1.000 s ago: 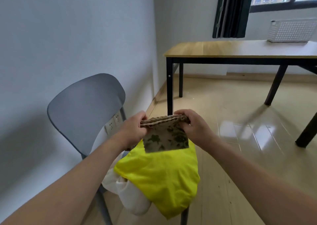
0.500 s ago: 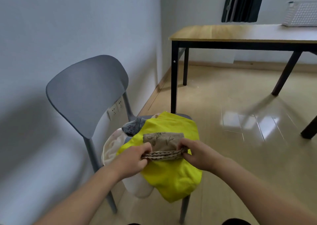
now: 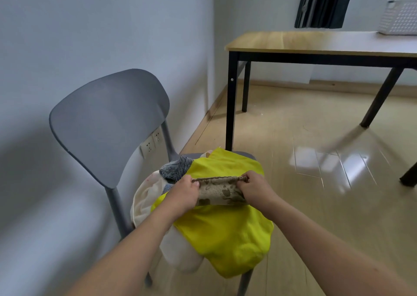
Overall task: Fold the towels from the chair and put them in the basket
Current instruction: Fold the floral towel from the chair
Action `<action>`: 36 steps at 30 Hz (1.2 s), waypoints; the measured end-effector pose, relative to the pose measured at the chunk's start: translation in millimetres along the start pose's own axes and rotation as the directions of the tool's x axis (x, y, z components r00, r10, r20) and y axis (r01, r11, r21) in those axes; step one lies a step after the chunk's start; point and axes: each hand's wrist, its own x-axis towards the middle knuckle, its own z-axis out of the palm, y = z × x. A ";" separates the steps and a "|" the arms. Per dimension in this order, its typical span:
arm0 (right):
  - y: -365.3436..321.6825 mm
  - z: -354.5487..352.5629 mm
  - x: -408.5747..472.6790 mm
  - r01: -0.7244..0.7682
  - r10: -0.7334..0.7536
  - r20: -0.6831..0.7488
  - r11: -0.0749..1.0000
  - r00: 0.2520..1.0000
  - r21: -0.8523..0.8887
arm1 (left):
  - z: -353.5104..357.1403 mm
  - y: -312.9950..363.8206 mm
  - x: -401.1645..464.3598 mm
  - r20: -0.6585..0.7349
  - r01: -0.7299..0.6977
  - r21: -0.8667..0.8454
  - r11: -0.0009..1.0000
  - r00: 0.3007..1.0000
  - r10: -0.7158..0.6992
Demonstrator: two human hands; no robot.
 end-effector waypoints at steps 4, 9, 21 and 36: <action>-5.3 -2.1 7.1 -0.185 0.170 0.166 0.980 0.971 0.077 | 8.2 -3.0 10.2 -0.022 0.072 0.002 0.997 0.997 -0.072; -7.0 -5.0 11.0 -0.191 0.168 0.196 0.976 0.966 0.104 | 19.4 -8.6 9.4 -0.128 0.119 0.128 0.985 0.986 -0.103; -30.2 -4.5 -14.5 -0.124 0.119 0.036 0.917 0.992 0.379 | 3.8 23.8 -17.2 -0.203 -0.070 -0.584 0.808 0.977 -0.062; -49.8 -56.2 -5.9 0.058 0.052 -0.422 0.968 0.905 0.244 | -10.4 88.8 -9.4 -0.546 -0.368 -0.328 0.870 0.826 0.143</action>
